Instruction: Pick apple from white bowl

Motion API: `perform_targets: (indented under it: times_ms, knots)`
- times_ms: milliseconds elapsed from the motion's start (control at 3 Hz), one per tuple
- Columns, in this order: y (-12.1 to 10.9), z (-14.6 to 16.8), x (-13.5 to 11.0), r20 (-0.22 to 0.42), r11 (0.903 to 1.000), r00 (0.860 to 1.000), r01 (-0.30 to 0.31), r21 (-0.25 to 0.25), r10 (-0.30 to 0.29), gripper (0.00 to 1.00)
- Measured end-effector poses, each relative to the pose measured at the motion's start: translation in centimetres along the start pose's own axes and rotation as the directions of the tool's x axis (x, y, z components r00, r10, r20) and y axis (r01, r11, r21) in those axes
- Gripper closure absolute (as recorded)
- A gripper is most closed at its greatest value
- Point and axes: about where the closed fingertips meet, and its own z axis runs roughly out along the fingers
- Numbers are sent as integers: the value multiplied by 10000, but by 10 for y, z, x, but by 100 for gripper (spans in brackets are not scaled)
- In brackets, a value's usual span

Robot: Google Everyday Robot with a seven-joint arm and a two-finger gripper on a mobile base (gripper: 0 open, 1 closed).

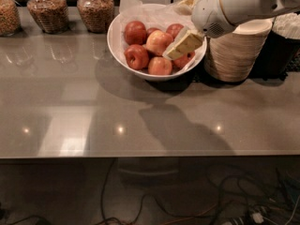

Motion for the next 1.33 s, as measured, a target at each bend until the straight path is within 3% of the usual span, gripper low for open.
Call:
perform_targets:
  times_ms: [667, 1333]
  knots:
    - [-9, 47, 2, 595, 9998, 9981, -154, -115, 161, 30]
    - [-21, 68, 16, 500, 9986, 9974, -518, 104, 513, 35]
